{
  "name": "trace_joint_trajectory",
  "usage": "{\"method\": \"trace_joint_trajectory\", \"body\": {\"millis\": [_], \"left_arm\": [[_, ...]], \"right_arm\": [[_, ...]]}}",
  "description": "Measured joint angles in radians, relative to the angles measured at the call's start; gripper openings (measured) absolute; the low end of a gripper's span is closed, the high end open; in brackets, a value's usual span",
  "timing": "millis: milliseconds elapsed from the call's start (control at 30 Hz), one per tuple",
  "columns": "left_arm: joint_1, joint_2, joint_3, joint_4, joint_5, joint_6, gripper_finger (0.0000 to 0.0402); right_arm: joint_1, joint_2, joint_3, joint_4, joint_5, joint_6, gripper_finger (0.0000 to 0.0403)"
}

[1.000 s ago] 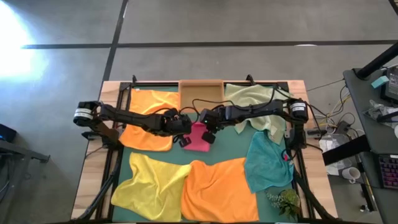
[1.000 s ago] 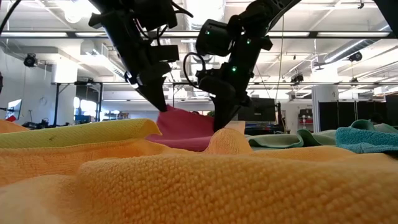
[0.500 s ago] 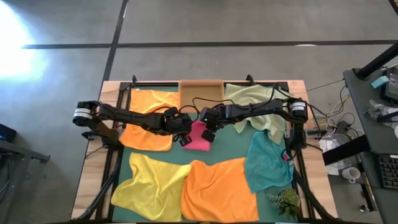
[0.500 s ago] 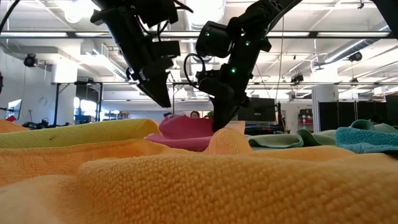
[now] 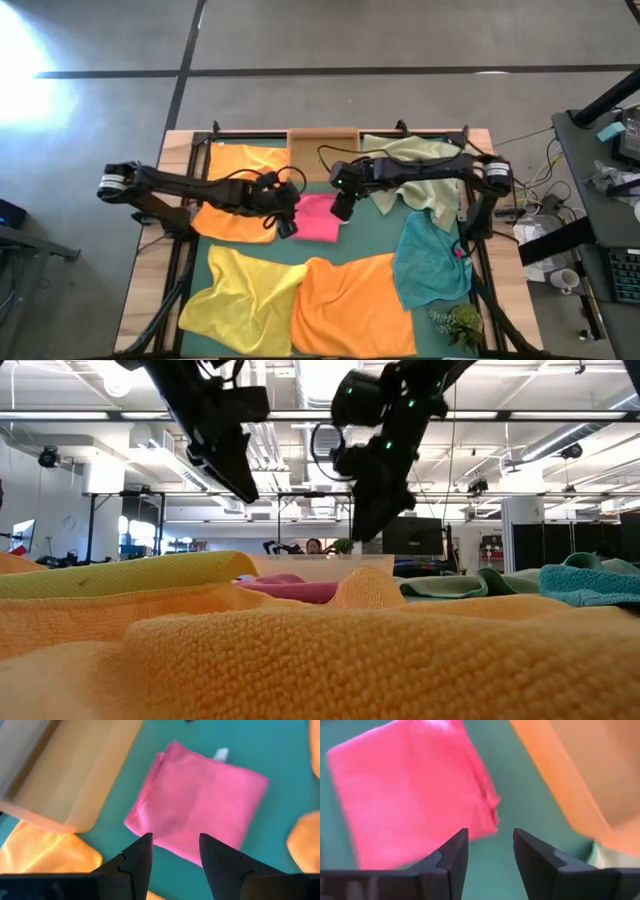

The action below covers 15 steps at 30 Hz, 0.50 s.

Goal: Fold microfiber towels
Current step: Put the pink towel into the orange bin

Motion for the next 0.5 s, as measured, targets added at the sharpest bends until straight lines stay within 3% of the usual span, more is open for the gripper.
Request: {"method": "trace_joint_trajectory", "body": {"millis": [300, 500], "left_arm": [[-0.113, -0.013, -0.045, 0.03, 0.032, 0.108, 0.0147], [-0.142, -0.006, -0.154, 0.163, 0.033, 0.119, 0.0147]], "right_arm": [[0.131, -0.124, -0.075, -0.079, -0.022, -0.001, 0.0134], [0.24, -0.129, -0.207, 0.132, -0.016, 0.0, 0.0125]]}}
